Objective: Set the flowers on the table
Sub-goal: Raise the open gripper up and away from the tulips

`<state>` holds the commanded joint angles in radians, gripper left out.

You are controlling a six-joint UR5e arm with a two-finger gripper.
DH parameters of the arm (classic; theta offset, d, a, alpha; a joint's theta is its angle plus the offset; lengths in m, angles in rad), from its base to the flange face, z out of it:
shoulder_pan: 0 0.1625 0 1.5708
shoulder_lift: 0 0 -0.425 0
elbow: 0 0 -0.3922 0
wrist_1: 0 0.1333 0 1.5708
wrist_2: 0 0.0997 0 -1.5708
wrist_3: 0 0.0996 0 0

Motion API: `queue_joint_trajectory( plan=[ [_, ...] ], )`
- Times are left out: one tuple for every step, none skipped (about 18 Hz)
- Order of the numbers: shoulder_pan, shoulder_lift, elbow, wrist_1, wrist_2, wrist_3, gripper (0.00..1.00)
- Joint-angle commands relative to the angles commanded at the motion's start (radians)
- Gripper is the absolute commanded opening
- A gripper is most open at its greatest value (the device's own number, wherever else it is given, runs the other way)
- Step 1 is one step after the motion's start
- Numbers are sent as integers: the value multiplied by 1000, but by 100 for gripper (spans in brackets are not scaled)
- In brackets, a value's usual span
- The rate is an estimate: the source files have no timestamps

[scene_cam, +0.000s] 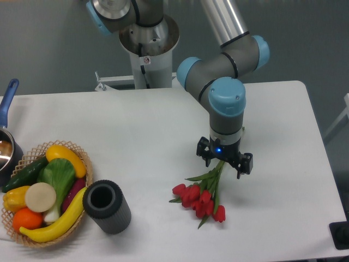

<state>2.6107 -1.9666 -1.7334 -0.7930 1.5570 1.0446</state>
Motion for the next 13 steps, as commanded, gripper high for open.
queue_joint_trajectory(
  plan=[
    [17, 3, -2, -2, -3, 2, 100],
    [31, 12, -2, -3, -12, 2, 100],
    [38, 23, -2, -6, -14, 5, 100],
    [38, 28, 0, -6, -12, 20, 100],
    [40, 32, 2, -9, -12, 47, 100],
    [37, 37, 3, -14, -8, 78, 100],
    [38, 47, 3, -17, -3, 103, 100],
    [40, 55, 2, -17, -3, 116, 100],
    [40, 57, 0, -17, 0, 120, 100],
    [46, 57, 0, -18, 0, 121, 100],
    [58, 60, 0, -20, -2, 123, 100],
    [63, 60, 9, -38, -2, 133, 100],
    [66, 61, 20, -66, -2, 146, 100]
  ],
)
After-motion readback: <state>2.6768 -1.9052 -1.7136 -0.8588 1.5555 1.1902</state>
